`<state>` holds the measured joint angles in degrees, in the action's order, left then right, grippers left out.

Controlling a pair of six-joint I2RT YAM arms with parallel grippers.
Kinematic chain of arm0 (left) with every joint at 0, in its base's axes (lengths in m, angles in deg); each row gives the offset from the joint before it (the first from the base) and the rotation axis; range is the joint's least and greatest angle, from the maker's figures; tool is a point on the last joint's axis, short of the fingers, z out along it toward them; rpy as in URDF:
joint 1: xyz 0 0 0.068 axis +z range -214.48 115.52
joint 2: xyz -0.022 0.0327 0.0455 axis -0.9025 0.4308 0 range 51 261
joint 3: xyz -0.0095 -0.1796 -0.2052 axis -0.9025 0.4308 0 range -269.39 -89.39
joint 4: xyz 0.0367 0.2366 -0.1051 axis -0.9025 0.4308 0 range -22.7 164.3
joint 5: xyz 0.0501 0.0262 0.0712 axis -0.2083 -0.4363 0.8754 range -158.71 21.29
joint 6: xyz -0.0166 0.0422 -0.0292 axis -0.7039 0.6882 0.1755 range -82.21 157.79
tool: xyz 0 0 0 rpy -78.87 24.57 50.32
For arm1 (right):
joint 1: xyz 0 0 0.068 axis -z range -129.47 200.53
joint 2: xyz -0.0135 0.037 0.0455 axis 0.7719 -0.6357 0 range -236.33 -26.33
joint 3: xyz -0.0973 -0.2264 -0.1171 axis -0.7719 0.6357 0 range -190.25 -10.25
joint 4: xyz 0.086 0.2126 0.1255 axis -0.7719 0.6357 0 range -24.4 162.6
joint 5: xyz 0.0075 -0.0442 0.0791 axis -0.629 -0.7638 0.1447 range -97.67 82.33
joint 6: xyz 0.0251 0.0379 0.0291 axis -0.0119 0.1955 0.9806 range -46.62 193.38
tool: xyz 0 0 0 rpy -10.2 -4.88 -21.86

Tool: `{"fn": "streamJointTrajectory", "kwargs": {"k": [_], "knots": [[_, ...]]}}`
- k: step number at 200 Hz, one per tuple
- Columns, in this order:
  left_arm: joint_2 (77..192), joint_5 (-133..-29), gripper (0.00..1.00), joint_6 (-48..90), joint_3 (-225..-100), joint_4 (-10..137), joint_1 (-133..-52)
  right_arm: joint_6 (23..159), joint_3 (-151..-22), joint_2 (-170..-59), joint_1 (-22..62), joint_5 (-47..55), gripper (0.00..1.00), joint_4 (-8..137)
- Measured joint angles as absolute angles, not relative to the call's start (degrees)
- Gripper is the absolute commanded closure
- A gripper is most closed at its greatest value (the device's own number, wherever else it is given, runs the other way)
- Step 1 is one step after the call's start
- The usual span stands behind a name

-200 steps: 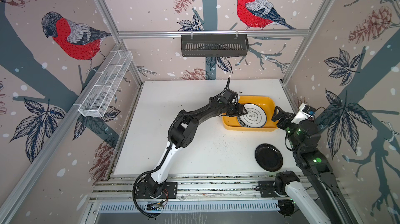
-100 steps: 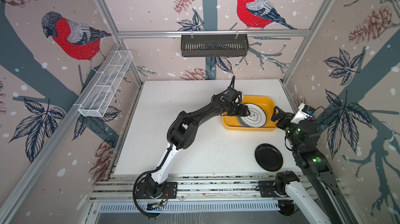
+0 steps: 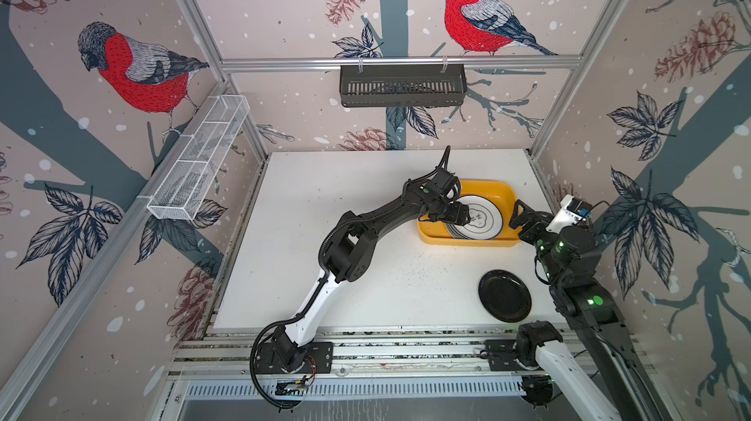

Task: Place the plates into the plastic bin on the countertop
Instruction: Place the plate in the plastic bin, then pick up the plate from the middle-right of the table.

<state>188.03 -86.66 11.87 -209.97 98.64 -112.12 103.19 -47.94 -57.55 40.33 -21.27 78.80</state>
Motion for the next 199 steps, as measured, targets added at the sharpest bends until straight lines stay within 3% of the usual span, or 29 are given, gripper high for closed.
{"fn": "streamJointTrajectory", "kwargs": {"k": [95,147,199], "knots": [[180.1,-77.7,0.14,14.1,-202.6,99.9,-112.9,104.5,-47.5,-58.3,40.6,-20.4,0.01,78.4],[165.8,-77.7,0.07,13.7,-183.8,85.2,-112.6,106.7,-48.5,-62.9,42.6,-17.5,0.01,78.9],[152.1,-79.3,0.04,12.1,-164.0,65.0,-111.7,112.0,-48.0,-67.6,50.8,-12.0,0.01,80.5]]}}
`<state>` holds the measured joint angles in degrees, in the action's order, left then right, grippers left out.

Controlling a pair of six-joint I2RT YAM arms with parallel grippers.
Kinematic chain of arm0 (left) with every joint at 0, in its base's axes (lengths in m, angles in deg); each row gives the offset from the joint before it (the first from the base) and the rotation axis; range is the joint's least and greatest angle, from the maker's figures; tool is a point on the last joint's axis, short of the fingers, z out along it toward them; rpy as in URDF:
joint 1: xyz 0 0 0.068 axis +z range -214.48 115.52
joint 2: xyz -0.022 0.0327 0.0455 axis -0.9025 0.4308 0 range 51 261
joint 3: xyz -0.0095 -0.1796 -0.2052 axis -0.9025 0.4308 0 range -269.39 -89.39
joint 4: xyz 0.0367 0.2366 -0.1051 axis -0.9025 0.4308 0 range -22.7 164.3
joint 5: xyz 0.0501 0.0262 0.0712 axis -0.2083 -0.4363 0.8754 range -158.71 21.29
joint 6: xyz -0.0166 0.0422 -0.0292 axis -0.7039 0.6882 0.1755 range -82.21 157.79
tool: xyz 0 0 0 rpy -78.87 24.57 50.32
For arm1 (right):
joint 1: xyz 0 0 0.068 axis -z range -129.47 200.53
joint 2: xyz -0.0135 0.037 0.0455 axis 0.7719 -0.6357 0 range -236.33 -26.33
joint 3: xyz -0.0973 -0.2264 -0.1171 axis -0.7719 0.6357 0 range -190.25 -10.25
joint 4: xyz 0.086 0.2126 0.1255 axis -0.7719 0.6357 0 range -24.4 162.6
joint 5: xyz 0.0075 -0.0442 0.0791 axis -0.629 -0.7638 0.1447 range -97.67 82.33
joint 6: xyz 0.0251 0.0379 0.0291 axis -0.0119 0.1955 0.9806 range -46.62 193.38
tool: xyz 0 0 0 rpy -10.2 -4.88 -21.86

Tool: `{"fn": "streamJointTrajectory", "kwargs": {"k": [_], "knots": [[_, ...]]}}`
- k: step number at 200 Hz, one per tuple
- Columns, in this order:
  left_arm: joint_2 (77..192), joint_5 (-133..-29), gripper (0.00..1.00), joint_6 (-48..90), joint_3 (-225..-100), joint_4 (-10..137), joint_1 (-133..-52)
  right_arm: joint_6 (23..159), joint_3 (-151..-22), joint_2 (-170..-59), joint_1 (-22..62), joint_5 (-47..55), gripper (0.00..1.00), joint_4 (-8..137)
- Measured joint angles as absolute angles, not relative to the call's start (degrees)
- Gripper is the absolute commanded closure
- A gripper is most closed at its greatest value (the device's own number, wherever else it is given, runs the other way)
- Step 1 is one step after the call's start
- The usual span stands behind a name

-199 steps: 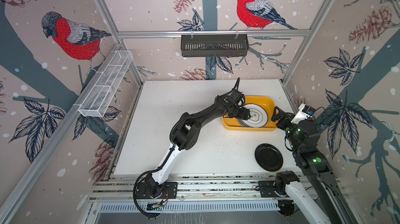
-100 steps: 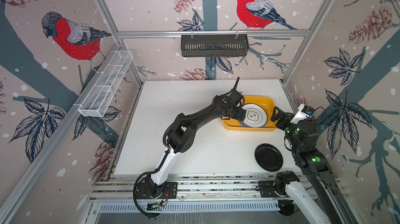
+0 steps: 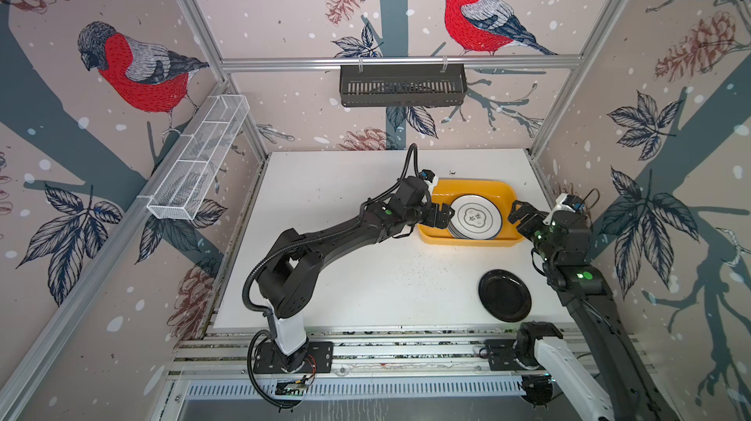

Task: Place the plates into the plastic bin on the countertop
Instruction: Pick up the plate from the middle-right of the table.

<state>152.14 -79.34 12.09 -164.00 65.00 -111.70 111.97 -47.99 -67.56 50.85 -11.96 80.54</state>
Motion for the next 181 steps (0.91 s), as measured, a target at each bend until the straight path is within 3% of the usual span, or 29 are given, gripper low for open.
{"fn": "streamJointTrajectory", "kwargs": {"k": [47,109,181], "knots": [[147.9,-83.7,0.04,11.2,-157.0,50.1,-111.3,115.6,-44.6,-68.6,62.9,-4.5,0.0,80.3],[150.3,-89.8,0.04,9.2,-156.4,43.5,-109.3,120.2,-38.3,-76.9,78.5,5.8,0.0,74.3],[150.4,-93.3,0.04,9.3,-156.3,41.4,-108.0,125.9,-33.2,-82.2,86.3,9.9,0.0,67.2]]}}
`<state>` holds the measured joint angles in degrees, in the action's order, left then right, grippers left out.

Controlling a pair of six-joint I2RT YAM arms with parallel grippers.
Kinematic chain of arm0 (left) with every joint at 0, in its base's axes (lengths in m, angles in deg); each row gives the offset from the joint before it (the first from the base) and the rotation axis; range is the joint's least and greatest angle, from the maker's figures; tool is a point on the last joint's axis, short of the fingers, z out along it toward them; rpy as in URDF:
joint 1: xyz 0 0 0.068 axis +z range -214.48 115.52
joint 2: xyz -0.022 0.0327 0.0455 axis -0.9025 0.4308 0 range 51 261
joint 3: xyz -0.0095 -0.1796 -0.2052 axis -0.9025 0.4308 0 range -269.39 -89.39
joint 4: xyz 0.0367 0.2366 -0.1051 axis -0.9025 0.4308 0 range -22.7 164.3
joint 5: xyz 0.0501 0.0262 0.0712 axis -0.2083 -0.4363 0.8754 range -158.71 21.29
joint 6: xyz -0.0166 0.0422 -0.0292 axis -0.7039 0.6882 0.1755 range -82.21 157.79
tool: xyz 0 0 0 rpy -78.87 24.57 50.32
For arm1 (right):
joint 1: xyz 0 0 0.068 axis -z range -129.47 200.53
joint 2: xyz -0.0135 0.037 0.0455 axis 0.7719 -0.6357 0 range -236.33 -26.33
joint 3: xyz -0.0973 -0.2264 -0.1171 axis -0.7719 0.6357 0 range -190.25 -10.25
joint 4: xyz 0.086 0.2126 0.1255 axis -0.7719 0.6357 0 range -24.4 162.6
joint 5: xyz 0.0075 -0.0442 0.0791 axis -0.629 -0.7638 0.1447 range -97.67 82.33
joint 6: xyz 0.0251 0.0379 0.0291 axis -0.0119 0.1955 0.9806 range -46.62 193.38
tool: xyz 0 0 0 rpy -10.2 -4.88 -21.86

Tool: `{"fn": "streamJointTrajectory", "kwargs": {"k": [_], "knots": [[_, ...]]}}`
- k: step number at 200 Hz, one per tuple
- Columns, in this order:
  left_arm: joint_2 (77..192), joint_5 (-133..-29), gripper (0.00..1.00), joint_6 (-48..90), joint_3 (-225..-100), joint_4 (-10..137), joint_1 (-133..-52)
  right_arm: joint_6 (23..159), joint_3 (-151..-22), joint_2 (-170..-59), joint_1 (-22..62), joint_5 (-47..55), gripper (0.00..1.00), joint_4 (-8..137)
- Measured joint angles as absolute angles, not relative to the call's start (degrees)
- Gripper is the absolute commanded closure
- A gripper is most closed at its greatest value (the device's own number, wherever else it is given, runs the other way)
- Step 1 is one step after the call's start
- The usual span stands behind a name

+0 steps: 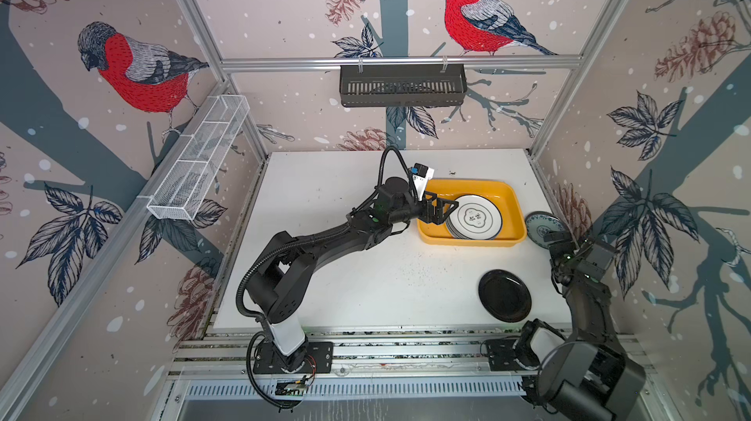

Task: Place the plates into the plastic bin on the countertop
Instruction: Pick up the plate from the middle-right of the table.

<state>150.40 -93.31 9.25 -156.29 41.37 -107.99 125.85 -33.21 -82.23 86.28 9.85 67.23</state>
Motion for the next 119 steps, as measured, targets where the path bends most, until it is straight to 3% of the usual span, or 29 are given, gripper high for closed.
{"fn": "streamJointTrajectory", "kwargs": {"k": [119], "knots": [[151.0,-94.1,0.04,8.0,-156.5,41.0,-107.8,133.4,-25.6,-93.7,88.7,13.9,0.0,47.6]]}}
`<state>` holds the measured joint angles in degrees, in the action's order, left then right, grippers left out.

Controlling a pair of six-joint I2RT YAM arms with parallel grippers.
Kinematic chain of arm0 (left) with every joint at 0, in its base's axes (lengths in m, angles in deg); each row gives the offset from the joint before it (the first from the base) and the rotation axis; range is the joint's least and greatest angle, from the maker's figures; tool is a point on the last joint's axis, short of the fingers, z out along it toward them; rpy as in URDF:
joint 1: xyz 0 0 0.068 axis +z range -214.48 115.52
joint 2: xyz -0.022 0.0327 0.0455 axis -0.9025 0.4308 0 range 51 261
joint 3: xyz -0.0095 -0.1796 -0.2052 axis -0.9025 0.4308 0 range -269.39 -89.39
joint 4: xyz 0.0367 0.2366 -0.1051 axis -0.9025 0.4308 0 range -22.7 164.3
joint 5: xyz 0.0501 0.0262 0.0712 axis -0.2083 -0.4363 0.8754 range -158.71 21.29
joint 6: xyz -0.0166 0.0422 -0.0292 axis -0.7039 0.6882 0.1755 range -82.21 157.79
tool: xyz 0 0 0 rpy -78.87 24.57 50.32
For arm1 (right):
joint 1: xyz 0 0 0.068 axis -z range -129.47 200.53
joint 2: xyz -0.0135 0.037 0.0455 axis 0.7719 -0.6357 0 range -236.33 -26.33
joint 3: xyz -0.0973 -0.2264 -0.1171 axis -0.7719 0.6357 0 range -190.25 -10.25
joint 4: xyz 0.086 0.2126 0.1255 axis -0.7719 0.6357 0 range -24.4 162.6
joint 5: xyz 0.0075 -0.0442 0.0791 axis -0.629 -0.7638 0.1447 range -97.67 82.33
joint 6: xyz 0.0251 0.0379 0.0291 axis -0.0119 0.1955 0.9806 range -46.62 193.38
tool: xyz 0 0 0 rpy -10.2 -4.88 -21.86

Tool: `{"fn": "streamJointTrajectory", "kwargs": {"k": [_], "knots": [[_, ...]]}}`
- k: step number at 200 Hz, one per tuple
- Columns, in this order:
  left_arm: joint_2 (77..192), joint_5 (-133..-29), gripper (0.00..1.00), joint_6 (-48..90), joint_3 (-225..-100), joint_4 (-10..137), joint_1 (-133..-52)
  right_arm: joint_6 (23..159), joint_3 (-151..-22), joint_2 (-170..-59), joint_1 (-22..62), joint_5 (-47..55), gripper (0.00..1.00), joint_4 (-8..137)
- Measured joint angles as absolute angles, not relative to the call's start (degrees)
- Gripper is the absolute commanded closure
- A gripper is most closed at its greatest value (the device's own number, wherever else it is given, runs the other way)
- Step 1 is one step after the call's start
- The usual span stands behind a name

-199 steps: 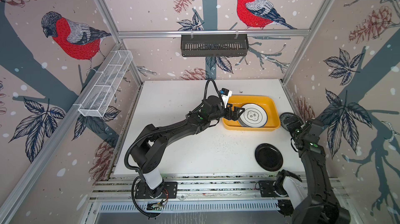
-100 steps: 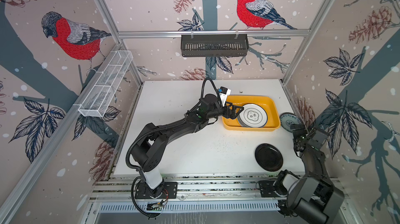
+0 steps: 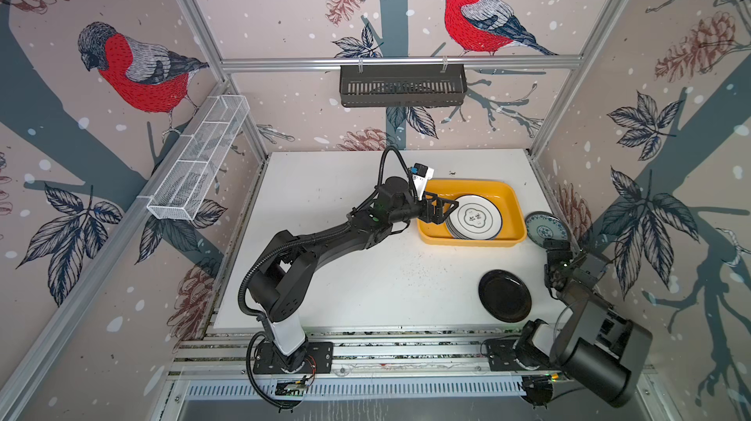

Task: Place the plates into the plastic bin on the countertop
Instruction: Pick up the plate from the middle-right of the table.

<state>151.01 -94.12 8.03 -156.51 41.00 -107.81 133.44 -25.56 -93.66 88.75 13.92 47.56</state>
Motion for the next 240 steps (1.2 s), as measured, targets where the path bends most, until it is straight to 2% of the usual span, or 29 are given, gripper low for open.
{"fn": "streamJointTrajectory", "kwargs": {"k": [85,140,240], "knots": [[151.0,-93.9,0.04,8.2,-156.5,40.6,-107.9,136.4,-25.0,-106.4,90.9,20.9,0.0,27.9],[151.0,-90.7,0.04,10.8,-156.2,40.6,-108.4,138.0,-25.9,-114.2,91.8,25.3,0.06,19.1],[152.3,-86.8,0.04,15.8,-156.2,39.4,-109.4,134.2,-31.2,-115.8,91.8,25.2,0.16,28.4]]}}
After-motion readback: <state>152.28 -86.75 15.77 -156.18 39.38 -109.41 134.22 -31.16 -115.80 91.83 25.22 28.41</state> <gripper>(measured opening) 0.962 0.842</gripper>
